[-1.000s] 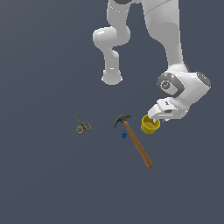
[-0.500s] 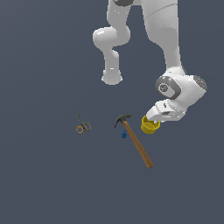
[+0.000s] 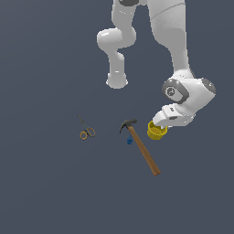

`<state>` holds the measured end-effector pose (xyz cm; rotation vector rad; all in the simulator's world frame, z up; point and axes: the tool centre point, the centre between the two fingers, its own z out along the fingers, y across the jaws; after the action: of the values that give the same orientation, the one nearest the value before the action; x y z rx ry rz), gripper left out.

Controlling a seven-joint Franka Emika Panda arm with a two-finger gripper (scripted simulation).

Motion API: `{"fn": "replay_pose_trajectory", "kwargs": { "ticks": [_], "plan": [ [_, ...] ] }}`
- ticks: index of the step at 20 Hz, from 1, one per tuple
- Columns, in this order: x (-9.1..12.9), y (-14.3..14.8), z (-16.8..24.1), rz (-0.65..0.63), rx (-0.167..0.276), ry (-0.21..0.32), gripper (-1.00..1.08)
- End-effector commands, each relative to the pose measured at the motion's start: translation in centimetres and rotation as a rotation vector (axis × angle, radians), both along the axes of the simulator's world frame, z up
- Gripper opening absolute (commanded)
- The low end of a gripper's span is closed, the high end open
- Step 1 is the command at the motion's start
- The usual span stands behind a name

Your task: Pick up a designated object from a clutter of objects.

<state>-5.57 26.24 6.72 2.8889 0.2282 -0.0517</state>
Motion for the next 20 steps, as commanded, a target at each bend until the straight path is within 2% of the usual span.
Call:
{"fn": "replay_pose_trajectory", "kwargs": {
  "ticks": [1,10,20],
  "plan": [
    [0.1,-0.2,0.5,0.0,0.001,-0.002,-1.0],
    [0.3,-2.3,4.8,0.0,0.001,-0.002,-1.0],
    [1.0,-7.2,14.9,0.001,0.003,-0.001,-1.0]
  ]
}}
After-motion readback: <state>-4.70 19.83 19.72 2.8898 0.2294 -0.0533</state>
